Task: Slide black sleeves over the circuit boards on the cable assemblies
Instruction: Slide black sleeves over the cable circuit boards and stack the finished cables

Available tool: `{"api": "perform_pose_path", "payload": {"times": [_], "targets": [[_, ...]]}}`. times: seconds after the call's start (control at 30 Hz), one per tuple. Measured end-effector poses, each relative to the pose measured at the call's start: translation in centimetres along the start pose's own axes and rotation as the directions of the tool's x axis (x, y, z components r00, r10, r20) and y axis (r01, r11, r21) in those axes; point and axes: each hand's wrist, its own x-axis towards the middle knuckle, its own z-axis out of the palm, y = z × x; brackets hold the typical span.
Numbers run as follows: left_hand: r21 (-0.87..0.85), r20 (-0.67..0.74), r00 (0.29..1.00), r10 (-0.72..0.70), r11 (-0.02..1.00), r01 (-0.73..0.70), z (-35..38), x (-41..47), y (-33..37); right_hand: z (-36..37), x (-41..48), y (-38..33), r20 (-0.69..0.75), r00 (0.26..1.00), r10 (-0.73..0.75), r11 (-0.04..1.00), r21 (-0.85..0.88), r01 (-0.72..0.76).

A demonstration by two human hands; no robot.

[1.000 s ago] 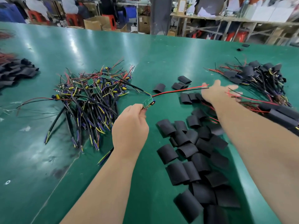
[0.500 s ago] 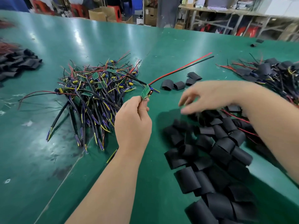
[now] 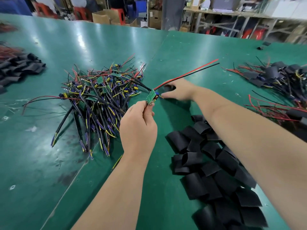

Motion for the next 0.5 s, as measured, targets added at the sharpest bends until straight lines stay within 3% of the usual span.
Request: {"api": "perform_pose_path", "payload": {"times": [0.17,0.33,0.5], "targets": [[0.003,0.008,1.000,0.013,1.000,-0.013,0.0,0.0,0.0,-0.7,-6.6,-0.5,-0.156,0.984,-0.090,0.996,-0.020,0.088],[0.016,0.071,0.997,0.042,0.999,-0.044,0.0,-0.1,0.1,-0.2,-15.2,-1.5,-0.152,0.980,-0.130,0.989,0.054,0.140],[0.004,0.188,0.978,0.092,0.996,-0.095,-0.5,-0.5,0.7,-0.5,-21.2,-2.5,-0.426,0.905,-0.005,0.971,0.214,0.105]]}}
